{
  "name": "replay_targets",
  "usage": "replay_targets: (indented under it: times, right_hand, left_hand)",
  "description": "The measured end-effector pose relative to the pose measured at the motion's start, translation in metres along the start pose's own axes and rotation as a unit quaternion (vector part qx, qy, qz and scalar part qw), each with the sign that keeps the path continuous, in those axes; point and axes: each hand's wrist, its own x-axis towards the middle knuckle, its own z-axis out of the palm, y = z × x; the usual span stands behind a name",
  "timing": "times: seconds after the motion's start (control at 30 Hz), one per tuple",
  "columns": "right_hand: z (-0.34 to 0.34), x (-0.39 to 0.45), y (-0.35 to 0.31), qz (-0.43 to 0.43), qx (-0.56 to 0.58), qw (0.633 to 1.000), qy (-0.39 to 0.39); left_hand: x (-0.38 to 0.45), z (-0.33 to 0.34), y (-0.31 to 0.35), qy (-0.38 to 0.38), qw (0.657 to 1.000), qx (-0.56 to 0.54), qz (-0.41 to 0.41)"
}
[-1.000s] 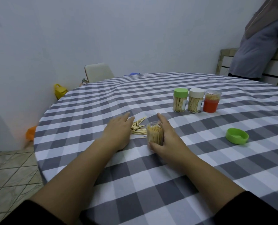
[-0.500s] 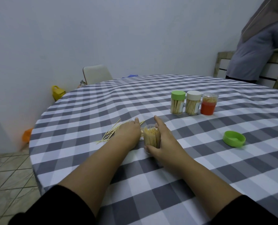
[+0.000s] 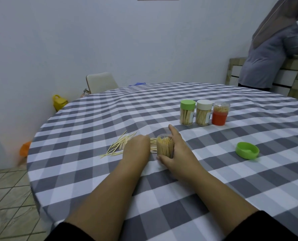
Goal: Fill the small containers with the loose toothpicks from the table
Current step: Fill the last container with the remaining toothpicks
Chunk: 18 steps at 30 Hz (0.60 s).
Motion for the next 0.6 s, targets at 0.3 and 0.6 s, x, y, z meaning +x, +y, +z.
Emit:
replay_targets:
  times: [0.3, 0.6]
  right_hand:
    - [-0.006, 0.003, 0.002, 0.024, 0.009, 0.999, 0.02]
    - [0.0, 0.002, -0.002, 0.035, 0.01, 0.999, -0.009]
  left_hand:
    - [0.006, -0.005, -0.009, 0.101, 0.94, -0.322, -0.052]
    - [0.0, -0.04, -0.021, 0.148, 0.609, -0.768, -0.132]
